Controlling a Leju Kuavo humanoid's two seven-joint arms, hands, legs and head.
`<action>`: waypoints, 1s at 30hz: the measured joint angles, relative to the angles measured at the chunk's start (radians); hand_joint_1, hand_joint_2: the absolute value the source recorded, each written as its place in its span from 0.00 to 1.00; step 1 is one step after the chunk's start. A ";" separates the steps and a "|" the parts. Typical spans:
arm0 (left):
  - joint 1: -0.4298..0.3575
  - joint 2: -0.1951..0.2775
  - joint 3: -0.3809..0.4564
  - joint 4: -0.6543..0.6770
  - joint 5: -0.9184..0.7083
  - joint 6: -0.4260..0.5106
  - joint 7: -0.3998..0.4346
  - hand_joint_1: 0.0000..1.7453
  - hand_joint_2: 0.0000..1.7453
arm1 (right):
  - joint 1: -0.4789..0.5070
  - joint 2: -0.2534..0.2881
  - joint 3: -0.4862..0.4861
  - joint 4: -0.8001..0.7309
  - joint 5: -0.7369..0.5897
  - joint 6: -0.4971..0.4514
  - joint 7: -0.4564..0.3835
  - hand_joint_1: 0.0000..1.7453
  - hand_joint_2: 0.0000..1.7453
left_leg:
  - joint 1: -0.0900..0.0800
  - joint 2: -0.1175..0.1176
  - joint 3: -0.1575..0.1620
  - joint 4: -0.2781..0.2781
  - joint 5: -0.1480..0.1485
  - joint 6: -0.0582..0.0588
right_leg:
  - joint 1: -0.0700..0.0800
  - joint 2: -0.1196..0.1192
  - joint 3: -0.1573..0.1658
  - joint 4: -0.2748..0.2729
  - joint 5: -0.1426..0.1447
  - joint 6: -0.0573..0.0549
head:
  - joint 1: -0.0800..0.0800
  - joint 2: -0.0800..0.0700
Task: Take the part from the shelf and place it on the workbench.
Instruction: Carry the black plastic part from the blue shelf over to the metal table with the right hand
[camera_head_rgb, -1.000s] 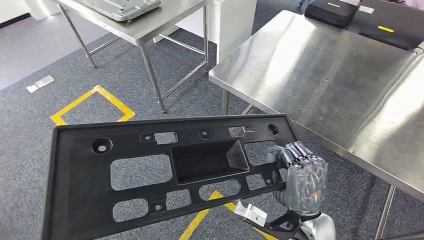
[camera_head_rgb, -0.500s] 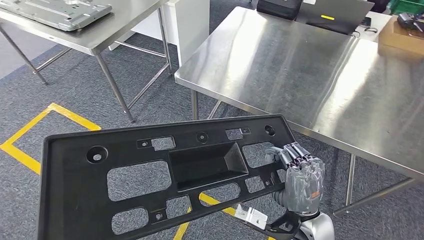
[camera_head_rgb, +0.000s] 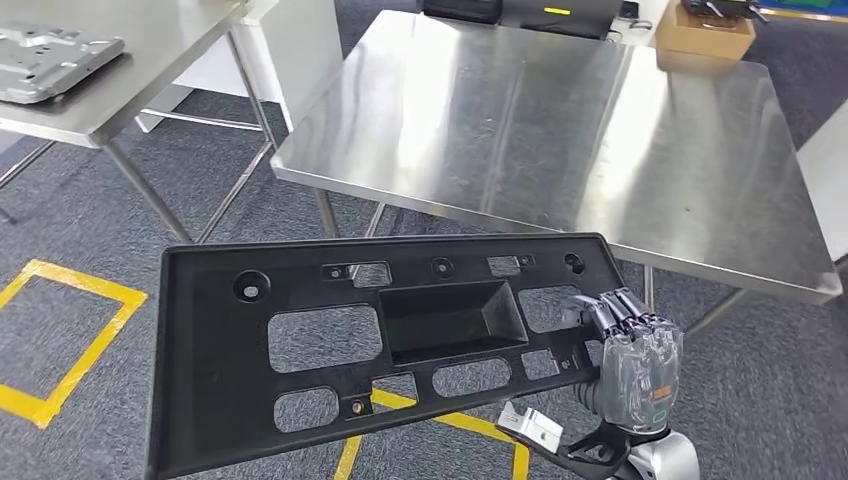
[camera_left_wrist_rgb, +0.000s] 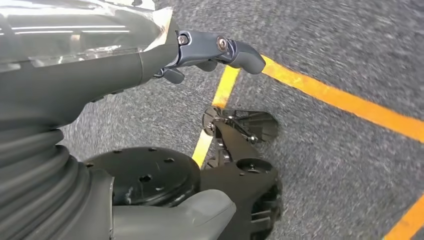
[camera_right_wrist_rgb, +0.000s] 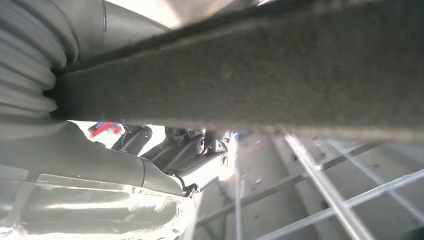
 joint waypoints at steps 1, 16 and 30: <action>0.000 -0.002 -0.001 0.000 -0.002 0.008 -0.001 0.00 1.00 | -0.001 -0.002 -0.004 -0.001 0.000 -0.002 0.001 1.00 1.00 | 0.002 -0.035 -0.022 0.051 -0.032 -0.003 | -0.004 0.012 0.002 -0.001 0.003 -0.008 | -0.003 0.000; -0.004 -0.011 -0.038 0.000 -0.051 -0.030 -0.022 0.00 1.00 | -0.027 -0.040 -0.068 -0.001 0.050 -0.008 0.041 1.00 1.00 | -0.010 -0.116 -0.038 -0.018 0.056 0.019 | 0.014 0.115 -0.013 0.012 -0.005 -0.004 | -0.007 0.000; -0.004 -0.009 -0.053 0.000 -0.052 -0.031 -0.022 0.00 1.00 | -0.044 -0.051 -0.081 0.000 0.050 -0.005 0.042 1.00 1.00 | -0.013 -0.122 -0.042 -0.017 0.057 0.026 | 0.011 0.111 -0.009 0.005 -0.001 0.007 | -0.008 0.000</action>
